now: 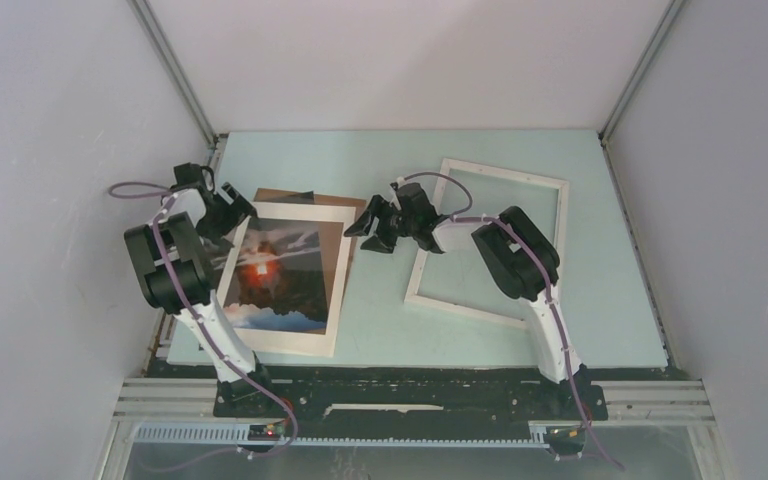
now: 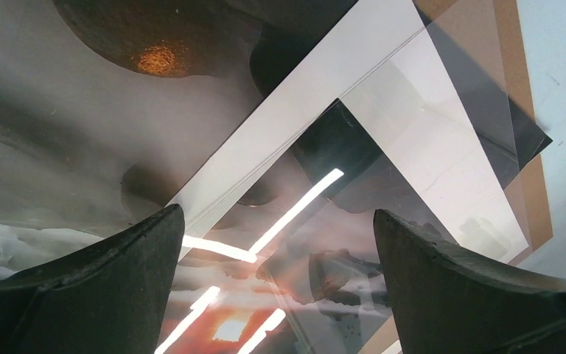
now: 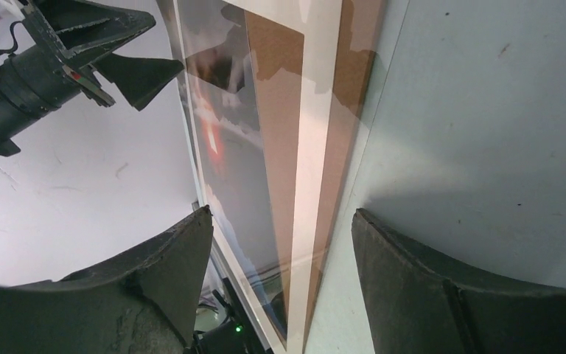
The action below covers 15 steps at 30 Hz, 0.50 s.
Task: Put the photo into the frame
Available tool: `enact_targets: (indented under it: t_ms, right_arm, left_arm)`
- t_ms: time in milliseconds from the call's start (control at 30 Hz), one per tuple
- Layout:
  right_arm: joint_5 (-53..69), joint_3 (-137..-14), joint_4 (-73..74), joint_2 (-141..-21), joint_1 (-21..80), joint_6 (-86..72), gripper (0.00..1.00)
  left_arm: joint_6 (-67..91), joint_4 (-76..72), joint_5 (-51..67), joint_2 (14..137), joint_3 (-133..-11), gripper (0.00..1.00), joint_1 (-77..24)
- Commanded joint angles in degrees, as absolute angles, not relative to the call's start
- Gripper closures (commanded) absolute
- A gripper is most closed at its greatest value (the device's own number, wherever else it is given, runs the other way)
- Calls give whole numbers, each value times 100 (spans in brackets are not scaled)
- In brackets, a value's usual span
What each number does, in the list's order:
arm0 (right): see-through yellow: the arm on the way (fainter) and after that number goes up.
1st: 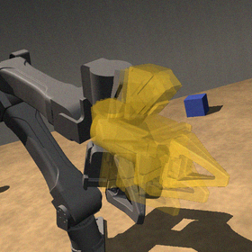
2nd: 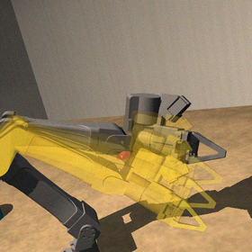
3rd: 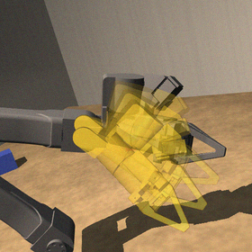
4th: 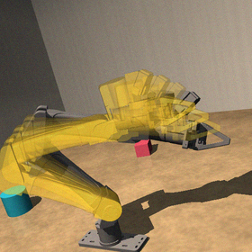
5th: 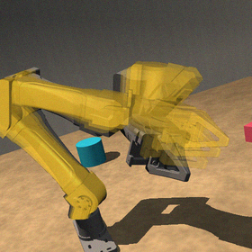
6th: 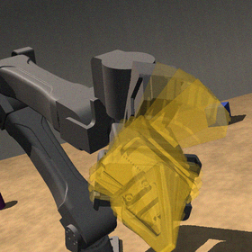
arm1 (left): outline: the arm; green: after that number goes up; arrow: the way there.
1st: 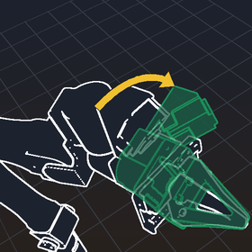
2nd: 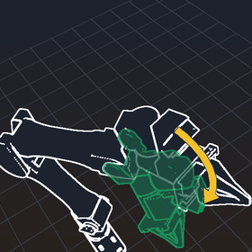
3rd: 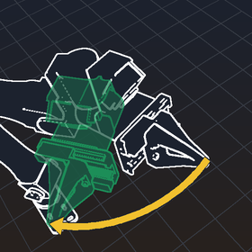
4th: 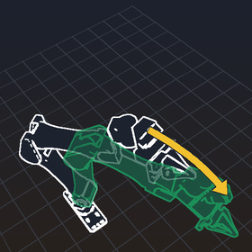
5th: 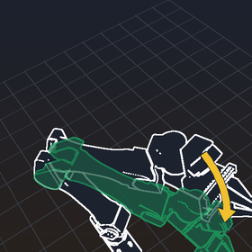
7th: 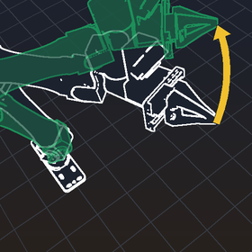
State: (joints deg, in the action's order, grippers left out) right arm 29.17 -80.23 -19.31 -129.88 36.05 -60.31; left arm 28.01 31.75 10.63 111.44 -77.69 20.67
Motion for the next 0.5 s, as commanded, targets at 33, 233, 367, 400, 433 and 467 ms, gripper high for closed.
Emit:
enact_targets:
  t_ms: [33, 233, 367, 400, 433, 467]
  right_arm:
    - [2764, -8113, -1892, -13130, 3589, -6188, 22]
    - [2918, -8025, -2289, -13158, 3595, -6421, 22]
    - [3310, -7842, -3370, -13259, 3621, -7066, 23]
    - [3442, -7774, -3612, -13246, 3621, -7216, 23]
    - [3505, -7706, -3817, -13203, 3621, -7345, 24]
    - [3524, -7614, -3947, -13125, 3621, -7398, 25]
  left_arm:
    - [2955, 3454, 1452, 11164, -7488, 0, 1778]
    - [2940, 3476, 1400, 11169, -7483, 0, 1707]
    - [2948, 3476, 1389, 11208, -7493, 0, 1695]
    - [2951, 3480, 1384, 11214, -7497, 0, 1694]
    - [2945, 3487, 1383, 11219, -7501, 0, 1696]
    - [2947, 3488, 1374, 11219, -7505, 0, 1694]
